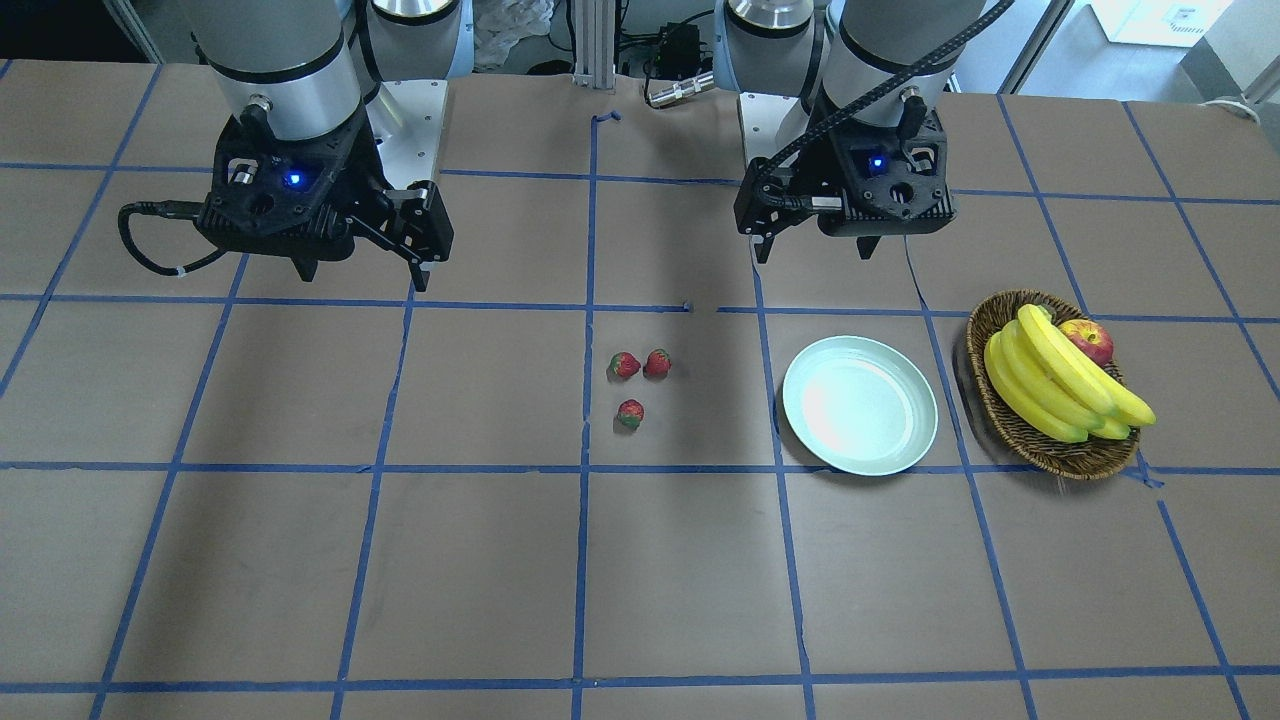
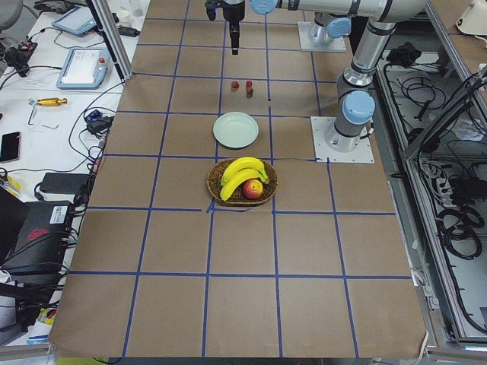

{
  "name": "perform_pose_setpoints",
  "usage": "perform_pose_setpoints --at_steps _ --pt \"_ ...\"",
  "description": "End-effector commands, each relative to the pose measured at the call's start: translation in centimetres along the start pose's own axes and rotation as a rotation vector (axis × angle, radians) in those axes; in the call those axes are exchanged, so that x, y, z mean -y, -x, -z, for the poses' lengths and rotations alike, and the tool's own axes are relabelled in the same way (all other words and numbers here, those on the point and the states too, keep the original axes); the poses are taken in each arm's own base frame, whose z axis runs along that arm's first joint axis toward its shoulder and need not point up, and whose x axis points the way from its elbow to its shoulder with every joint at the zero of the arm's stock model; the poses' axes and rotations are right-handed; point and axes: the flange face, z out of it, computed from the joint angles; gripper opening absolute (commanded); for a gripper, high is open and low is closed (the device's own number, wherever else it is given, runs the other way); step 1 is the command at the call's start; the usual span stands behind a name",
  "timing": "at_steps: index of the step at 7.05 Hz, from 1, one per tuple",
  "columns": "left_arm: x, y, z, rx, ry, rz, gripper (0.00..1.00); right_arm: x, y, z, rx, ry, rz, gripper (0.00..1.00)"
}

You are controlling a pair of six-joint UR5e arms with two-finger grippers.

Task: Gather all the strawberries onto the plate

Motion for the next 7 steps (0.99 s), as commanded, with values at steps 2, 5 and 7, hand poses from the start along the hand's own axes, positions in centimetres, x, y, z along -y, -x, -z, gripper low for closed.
perform_pose_setpoints --at_steps 2,5,7 --pt "-0.03 -0.02 -0.12 0.0 0.001 0.0 1.0 -0.2 0.12 -0.12 0.002 0.003 0.0 1.0" --pt "0.05 -0.02 -0.1 0.001 0.0 -0.002 1.0 -0.2 0.12 -0.12 0.002 0.003 -0.003 1.0" --pt "0.05 -0.02 -0.1 0.001 0.0 -0.002 1.0 -0.2 0.12 -0.12 0.002 0.003 -0.004 1.0"
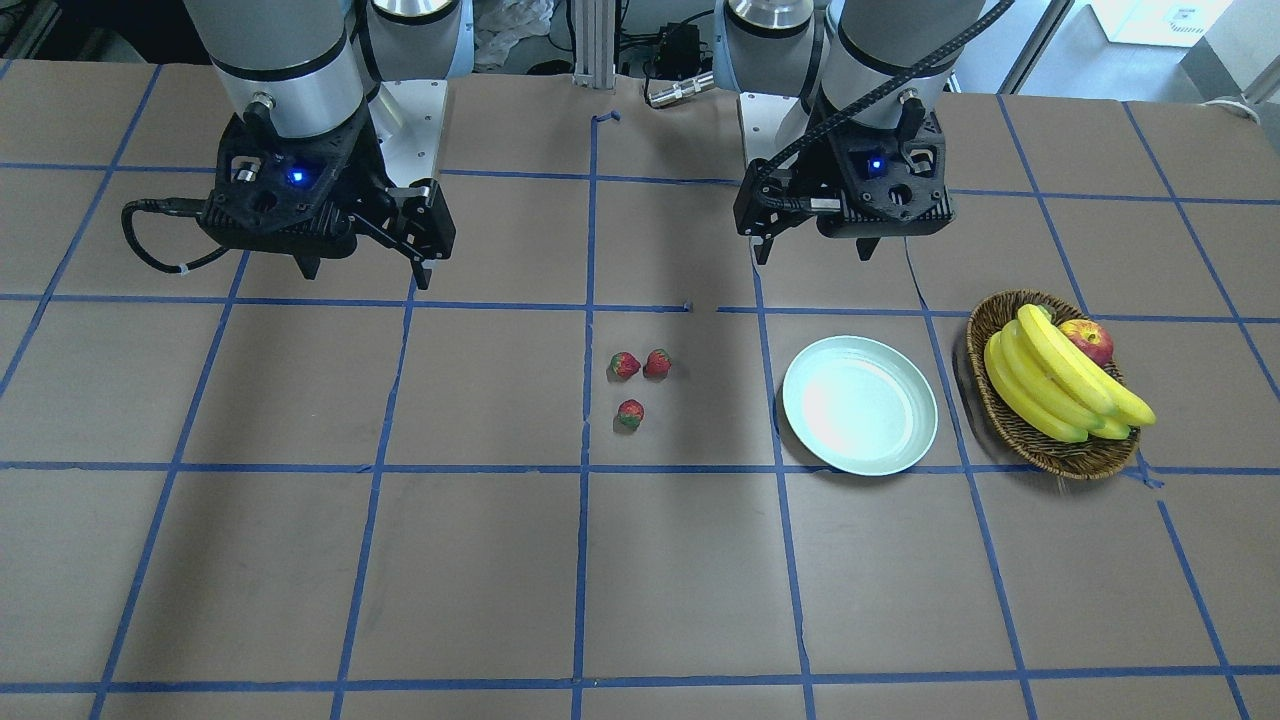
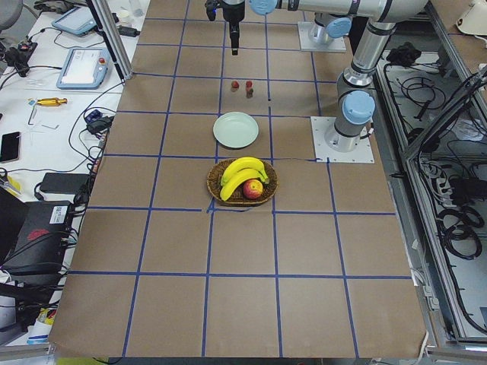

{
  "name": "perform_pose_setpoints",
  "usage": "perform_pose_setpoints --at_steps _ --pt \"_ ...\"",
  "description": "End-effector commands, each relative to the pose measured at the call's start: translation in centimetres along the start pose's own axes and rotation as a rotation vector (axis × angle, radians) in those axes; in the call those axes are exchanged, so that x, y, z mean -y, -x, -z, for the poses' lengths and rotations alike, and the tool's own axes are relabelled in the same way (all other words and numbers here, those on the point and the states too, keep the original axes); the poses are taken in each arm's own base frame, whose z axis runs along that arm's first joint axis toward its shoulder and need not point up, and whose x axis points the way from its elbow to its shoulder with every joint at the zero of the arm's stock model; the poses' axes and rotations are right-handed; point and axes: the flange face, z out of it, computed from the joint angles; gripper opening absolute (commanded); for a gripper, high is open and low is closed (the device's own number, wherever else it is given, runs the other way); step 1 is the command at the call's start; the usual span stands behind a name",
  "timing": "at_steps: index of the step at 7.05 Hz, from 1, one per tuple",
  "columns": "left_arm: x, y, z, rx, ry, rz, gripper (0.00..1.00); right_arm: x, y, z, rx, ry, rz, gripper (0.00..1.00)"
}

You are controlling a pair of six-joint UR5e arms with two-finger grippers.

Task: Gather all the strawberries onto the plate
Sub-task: 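Reach the left gripper to the strawberry cluster and grasp one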

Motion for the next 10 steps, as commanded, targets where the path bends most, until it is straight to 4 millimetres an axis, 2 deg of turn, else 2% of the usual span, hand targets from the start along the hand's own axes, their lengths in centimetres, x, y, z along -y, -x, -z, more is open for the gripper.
perform_pose_setpoints --at_steps 1,2,3,5,6,8,9,10 --pt "0.1 0.0 -0.1 0.0 0.001 0.001 1.0 0.0 0.0 0.0 0.001 0.0 0.002 1.0" --pt "0.7 -0.2 -1.4 -0.004 0.028 0.009 1.0 0.0 0.0 0.0 -0.001 -0.001 0.002 1.0" --pt "0.7 -1.1 -4.2 0.0 0.063 0.014 1.0 0.1 0.0 0.3 0.002 -0.006 0.002 1.0" --pt "-0.3 -4.8 -12.2 -0.008 0.024 0.007 1.0 0.1 0.0 0.4 0.001 -0.008 0.004 1.0" --pt "-0.4 -5.2 -15.5 -0.012 0.02 0.0 1.0 0.1 0.0 0.4 0.001 -0.008 0.004 1.0" --pt "0.7 -6.1 -20.0 -0.033 0.072 0.006 0.99 0.1 0.0 0.4 0.001 -0.008 0.007 1.0" --pt "1.2 -6.9 -22.2 -0.043 0.094 0.059 0.94 0.1 -0.1 0.4 0.001 -0.008 0.005 1.0" --pt "1.3 -8.1 -23.9 -0.035 0.095 0.077 0.94 0.1 0.0 0.3 0.0 -0.005 0.008 1.0"
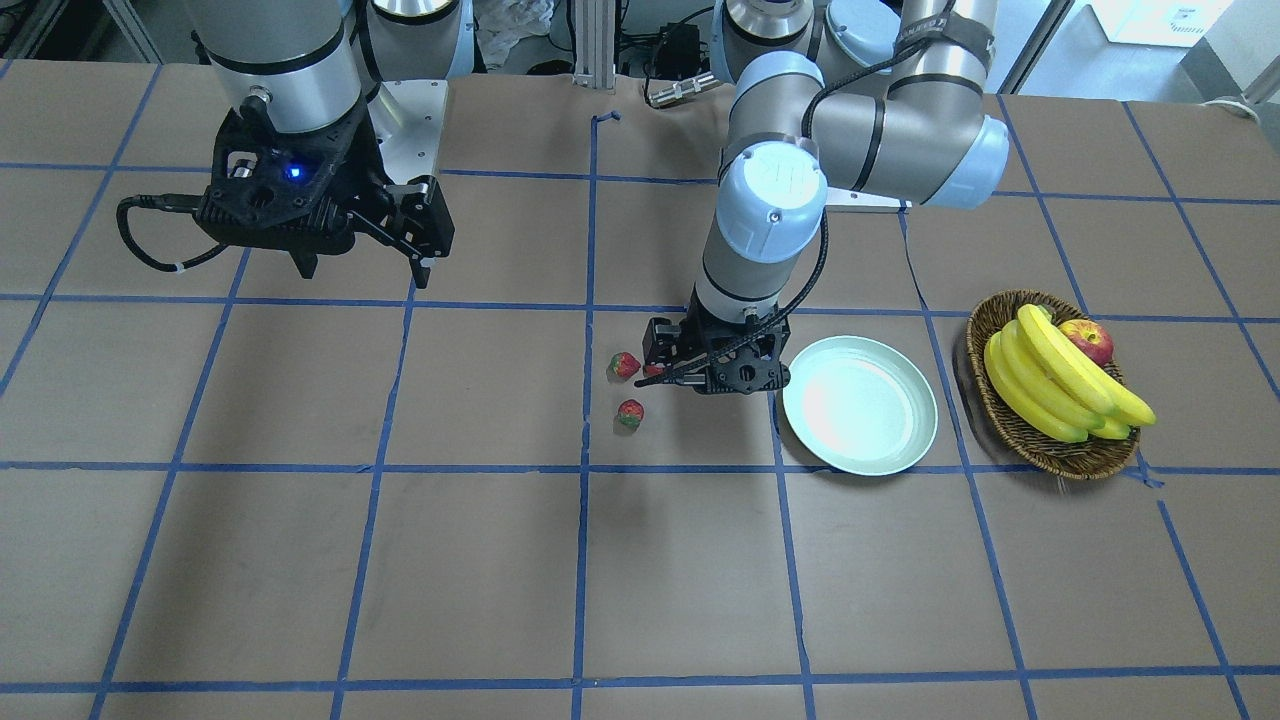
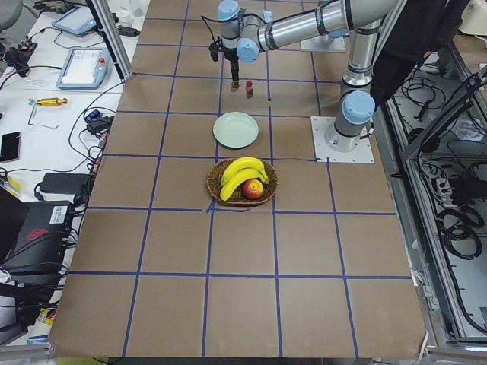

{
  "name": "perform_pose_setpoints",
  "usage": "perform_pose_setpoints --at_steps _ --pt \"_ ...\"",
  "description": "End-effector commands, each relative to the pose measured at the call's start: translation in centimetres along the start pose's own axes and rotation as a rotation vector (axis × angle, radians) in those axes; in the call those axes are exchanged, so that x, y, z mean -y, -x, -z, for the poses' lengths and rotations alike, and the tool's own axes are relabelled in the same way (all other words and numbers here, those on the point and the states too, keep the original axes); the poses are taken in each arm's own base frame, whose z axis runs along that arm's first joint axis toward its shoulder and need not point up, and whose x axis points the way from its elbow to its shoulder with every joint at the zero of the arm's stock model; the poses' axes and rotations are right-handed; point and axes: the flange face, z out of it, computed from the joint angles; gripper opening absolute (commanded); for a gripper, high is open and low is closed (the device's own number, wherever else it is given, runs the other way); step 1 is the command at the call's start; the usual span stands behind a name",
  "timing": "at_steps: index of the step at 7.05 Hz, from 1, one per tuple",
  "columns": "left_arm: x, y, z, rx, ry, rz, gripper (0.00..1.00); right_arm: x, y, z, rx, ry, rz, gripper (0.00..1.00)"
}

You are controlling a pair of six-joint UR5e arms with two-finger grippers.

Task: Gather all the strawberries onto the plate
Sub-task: 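Reach the left gripper to the strawberry cluster and grasp one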

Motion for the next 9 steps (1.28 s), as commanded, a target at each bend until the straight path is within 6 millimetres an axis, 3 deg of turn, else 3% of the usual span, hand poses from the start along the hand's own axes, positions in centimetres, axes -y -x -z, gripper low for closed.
perform_pose_setpoints --at_steps 1,2,4,7,9 --pt "0.2 -2.3 -4.0 0.012 0.022 0.037 0.94 0.0 0.0 -0.1 0.0 0.001 0.002 1.0" --pt "-0.4 -2.9 -5.9 0.016 0.021 0.054 0.94 0.0 0.0 -0.1 0.0 0.002 0.003 1.0" --pt "-2.9 -2.4 -9.2 0.044 0.077 0.067 0.94 0.0 -0.1 -0.1 -0.005 0.002 0.0 1.0" --pt "-4.6 -2.9 -9.7 0.056 0.083 0.098 0.94 0.0 -0.1 -0.1 -0.007 0.001 -0.003 1.0" --pt "-4.6 -3.0 -9.9 0.062 0.085 0.12 0.93 0.1 -0.1 -0.2 -0.007 0.003 0.002 1.0"
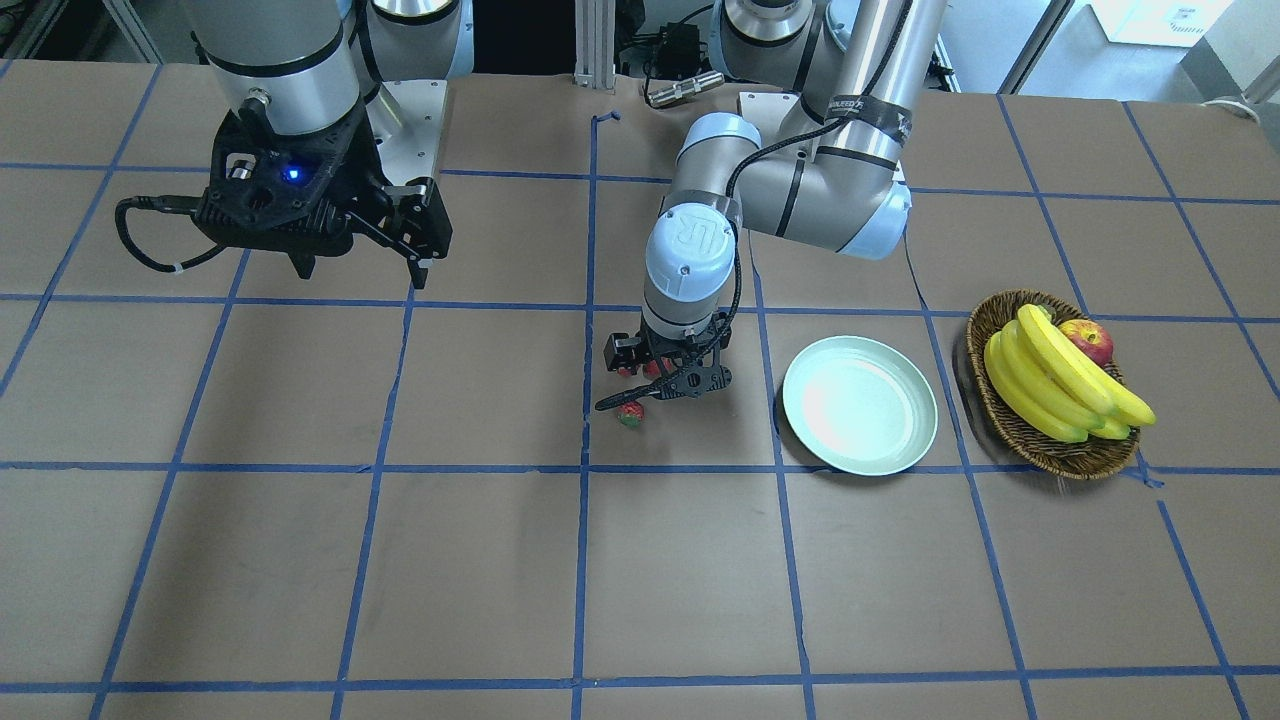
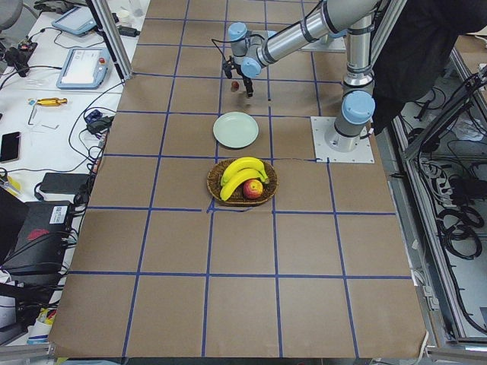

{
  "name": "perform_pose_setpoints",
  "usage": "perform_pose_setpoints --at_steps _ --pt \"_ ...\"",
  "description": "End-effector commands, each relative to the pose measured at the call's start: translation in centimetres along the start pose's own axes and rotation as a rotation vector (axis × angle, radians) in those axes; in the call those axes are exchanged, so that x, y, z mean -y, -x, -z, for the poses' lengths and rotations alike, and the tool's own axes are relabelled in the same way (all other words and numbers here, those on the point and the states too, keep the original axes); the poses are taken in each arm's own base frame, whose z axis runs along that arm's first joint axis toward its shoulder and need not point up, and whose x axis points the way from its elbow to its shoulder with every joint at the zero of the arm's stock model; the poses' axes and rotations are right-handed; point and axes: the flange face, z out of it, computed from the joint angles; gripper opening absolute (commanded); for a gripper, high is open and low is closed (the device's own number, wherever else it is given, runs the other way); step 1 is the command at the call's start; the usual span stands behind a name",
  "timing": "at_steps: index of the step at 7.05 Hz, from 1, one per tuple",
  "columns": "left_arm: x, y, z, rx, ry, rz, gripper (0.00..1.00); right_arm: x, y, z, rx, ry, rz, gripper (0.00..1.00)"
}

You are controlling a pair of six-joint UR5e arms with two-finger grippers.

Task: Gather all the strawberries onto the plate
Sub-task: 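Reach the left gripper to the strawberry cluster and grasp one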

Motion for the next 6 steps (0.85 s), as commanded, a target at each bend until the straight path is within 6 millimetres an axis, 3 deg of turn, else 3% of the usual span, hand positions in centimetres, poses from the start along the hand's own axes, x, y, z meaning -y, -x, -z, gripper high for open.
perform_pose_setpoints --at_steps 1,6 --pt "0.06 0.15 -0.41 0.029 -0.007 -0.004 0.93 0.04 0.01 -0.07 0.0 0.001 0.002 1.0" --pt "0.25 0.41 -0.64 0.026 0.006 -0.054 0.9 0.0 -0.02 0.01 -0.002 -0.001 0.002 1.0"
